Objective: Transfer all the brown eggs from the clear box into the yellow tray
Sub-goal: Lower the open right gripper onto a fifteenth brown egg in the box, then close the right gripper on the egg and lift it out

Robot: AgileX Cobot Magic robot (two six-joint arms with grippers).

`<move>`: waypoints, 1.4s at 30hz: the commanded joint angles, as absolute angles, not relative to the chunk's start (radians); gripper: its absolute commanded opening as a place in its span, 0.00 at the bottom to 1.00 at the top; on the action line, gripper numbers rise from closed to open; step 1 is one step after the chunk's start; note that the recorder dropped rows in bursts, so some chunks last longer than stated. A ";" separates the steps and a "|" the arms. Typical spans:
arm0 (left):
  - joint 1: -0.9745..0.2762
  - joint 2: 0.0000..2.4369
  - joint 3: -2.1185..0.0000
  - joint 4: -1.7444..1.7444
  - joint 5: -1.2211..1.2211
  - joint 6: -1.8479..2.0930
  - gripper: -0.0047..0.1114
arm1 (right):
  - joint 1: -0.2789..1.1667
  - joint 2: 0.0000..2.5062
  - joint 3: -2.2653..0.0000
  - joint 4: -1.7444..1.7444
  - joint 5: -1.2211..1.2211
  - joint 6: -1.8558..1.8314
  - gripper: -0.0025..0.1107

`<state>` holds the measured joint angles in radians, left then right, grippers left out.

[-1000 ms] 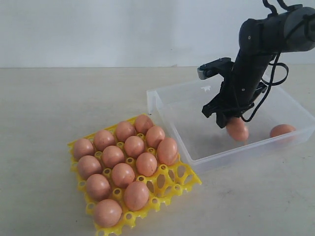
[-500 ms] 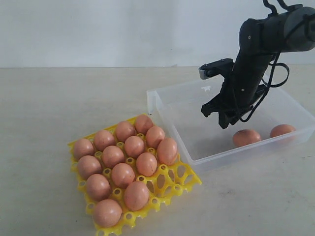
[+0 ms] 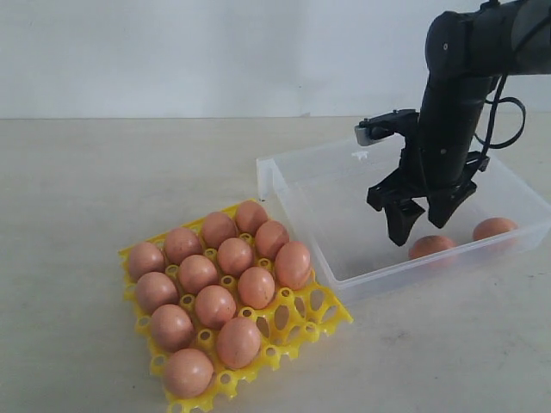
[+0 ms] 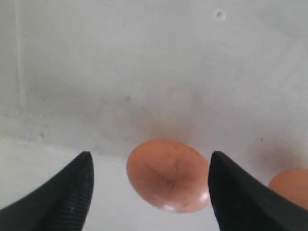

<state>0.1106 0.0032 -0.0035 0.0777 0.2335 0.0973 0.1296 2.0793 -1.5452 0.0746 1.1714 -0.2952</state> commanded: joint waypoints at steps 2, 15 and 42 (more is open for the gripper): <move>0.106 0.000 0.000 0.076 0.232 0.094 0.08 | 0.121 2.065 -1.546 0.067 1.221 -0.376 0.55; 0.106 0.000 0.000 0.076 0.232 0.094 0.08 | 0.113 2.085 -1.546 0.065 1.189 -0.364 0.55; 0.106 0.000 0.000 0.076 0.232 0.094 0.08 | 0.068 2.141 -1.546 0.000 1.150 -0.219 0.02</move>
